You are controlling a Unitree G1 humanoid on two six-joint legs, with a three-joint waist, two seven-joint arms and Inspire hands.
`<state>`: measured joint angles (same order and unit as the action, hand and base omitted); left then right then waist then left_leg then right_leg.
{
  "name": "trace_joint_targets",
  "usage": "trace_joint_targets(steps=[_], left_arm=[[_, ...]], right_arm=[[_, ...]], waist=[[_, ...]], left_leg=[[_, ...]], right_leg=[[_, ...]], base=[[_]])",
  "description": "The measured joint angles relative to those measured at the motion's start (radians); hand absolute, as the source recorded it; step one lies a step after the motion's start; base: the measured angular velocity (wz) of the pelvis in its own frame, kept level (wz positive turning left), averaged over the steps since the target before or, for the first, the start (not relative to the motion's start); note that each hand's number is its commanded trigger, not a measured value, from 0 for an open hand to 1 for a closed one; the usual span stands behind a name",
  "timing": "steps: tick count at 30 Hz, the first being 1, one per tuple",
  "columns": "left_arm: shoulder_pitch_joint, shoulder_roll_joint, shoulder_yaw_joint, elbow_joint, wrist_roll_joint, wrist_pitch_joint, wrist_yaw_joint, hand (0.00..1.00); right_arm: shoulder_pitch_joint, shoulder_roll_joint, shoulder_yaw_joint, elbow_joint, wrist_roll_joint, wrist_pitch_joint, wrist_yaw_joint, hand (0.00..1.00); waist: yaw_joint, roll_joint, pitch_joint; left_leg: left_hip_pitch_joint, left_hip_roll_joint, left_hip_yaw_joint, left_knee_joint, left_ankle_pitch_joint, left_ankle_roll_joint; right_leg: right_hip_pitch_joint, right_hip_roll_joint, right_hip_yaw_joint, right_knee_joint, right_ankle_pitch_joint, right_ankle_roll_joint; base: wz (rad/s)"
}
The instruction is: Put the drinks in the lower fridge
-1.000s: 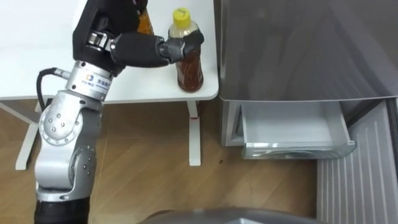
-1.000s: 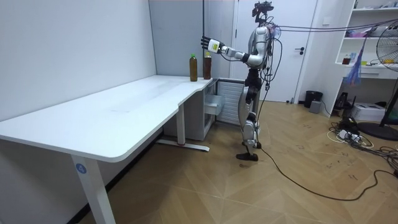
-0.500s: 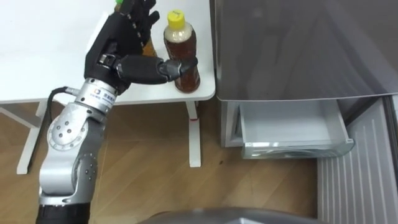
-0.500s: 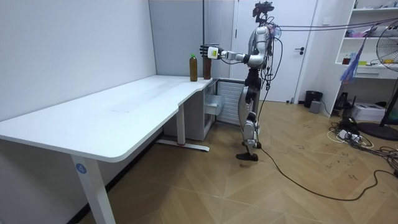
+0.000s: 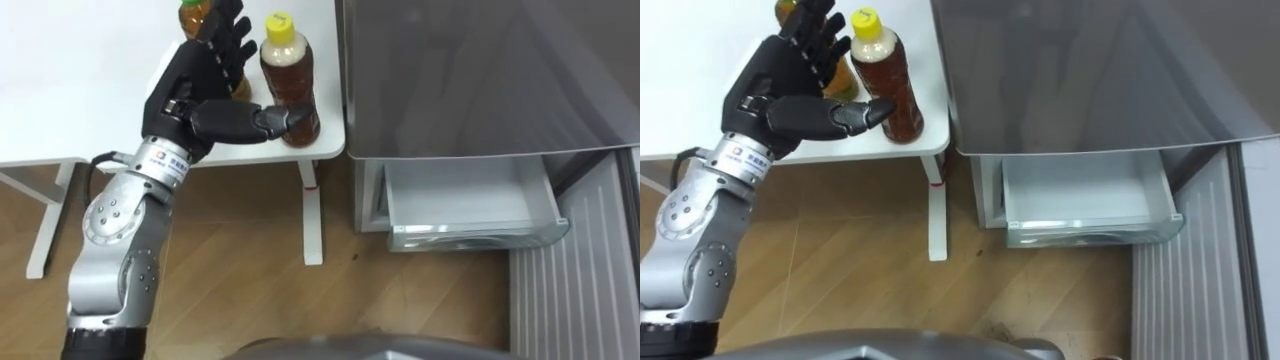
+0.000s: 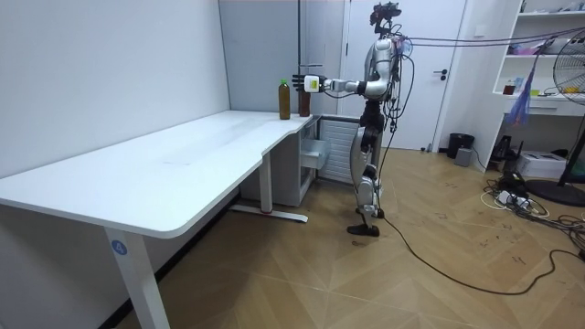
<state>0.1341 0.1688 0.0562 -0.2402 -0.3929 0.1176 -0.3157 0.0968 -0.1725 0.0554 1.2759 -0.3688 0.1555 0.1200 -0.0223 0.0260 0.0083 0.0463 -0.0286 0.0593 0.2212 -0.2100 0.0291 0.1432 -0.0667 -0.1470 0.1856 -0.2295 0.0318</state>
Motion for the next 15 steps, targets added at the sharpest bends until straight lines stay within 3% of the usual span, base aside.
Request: trace_joint_targets(steps=[9, 15], left_arm=[[0.0, 0.0, 0.0, 0.007, -0.016, 0.0, 0.022, 0.0], [-0.001, -0.001, 0.0, 0.007, -0.119, 0.0, 0.08, 0.0]], right_arm=[[0.001, 0.001, 0.0, 0.0, -0.006, -0.001, 0.002, 0.0], [0.004, 0.001, 0.0, -0.005, -0.006, 0.0, 0.002, 0.0]], waist=[[-0.002, -0.007, 0.0041], [-0.006, -0.009, 0.0041]], left_leg=[[0.002, 0.0, 0.0, 0.001, 0.0, 0.0], [0.001, 0.0, -0.001, -0.001, 0.0, 0.0]], right_leg=[[-0.002, 0.0, 0.001, 0.0, 0.0, 0.0], [-0.006, 0.001, 0.001, 0.0, 0.0, 0.0]], base=[[0.0], [0.0]])
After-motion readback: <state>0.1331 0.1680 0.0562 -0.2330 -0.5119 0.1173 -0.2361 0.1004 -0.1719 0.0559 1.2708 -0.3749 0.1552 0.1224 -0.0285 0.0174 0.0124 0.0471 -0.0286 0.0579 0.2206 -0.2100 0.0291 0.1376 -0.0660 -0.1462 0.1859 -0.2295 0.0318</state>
